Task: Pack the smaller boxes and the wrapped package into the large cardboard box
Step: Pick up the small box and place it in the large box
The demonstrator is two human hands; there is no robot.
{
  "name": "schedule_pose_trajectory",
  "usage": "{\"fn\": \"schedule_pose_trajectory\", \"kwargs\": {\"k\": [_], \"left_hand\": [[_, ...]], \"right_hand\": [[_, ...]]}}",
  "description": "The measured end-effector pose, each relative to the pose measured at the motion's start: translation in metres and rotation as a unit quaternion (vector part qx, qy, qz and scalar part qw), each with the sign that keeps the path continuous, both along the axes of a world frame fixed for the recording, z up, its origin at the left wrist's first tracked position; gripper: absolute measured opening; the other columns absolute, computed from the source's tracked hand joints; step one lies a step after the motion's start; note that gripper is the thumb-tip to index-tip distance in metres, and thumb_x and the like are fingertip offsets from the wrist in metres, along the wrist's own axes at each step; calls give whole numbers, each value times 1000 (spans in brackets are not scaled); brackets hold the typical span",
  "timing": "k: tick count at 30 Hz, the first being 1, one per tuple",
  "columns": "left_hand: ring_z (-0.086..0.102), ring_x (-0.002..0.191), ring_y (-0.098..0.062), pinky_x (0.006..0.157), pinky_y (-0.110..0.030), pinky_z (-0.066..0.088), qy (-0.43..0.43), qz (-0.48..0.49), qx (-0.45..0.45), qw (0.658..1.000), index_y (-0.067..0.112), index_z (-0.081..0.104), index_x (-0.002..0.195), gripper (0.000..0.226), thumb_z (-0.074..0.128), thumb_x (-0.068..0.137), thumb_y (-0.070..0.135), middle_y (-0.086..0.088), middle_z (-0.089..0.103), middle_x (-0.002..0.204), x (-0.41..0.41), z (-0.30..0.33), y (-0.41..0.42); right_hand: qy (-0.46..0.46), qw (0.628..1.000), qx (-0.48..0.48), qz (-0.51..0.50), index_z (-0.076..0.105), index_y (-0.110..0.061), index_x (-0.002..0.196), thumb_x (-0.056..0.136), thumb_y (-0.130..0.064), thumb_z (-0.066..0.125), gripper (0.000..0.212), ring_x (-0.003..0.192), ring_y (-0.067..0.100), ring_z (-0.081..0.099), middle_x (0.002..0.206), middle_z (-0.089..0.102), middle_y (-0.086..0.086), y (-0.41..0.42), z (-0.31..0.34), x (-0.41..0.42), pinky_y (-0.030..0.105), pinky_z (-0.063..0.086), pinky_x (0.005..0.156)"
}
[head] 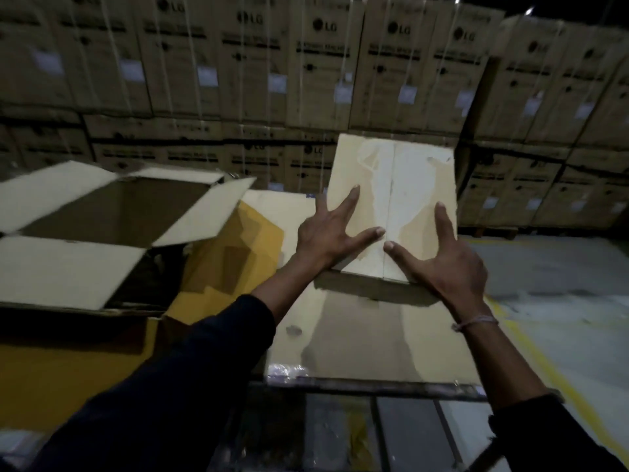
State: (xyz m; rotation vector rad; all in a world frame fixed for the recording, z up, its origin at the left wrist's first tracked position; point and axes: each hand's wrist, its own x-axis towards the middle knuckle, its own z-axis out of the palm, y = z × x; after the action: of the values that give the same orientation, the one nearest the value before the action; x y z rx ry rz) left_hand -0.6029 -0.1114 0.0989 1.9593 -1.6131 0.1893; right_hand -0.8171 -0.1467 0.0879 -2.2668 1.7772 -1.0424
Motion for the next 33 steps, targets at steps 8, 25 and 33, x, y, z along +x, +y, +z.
{"fn": "schedule_pose_trajectory", "kwargs": {"k": [8,25,33], "left_hand": [[61,116,-46,81,-47,59,-51,9,-123,991,51,7,160,101,42,76,94,-26,28,157,147,115,72],[57,120,-45,74,-39,54,-101,115,-131,980,44,10,162,103,43,77,92,-29,27,157,391,154,167],[44,136,-44,92,-48,50,-62,170,-24,983,46,13,161,100,42,77,93,-22,33,156,487,122,154]], "right_hand": [[-64,989,-126,34,1,-47,163,65,-104,46,122,111,42,63,123,60,26,61,100,145,47,56,85],[-84,970,-149,174,-5,-34,166,78,-90,54,120,84,23,52,129,62,19,95,130,402,24,35,55],[-46,976,-37,210,-8,-27,166,78,-90,55,126,94,32,62,122,62,19,67,103,507,35,50,71]]}}
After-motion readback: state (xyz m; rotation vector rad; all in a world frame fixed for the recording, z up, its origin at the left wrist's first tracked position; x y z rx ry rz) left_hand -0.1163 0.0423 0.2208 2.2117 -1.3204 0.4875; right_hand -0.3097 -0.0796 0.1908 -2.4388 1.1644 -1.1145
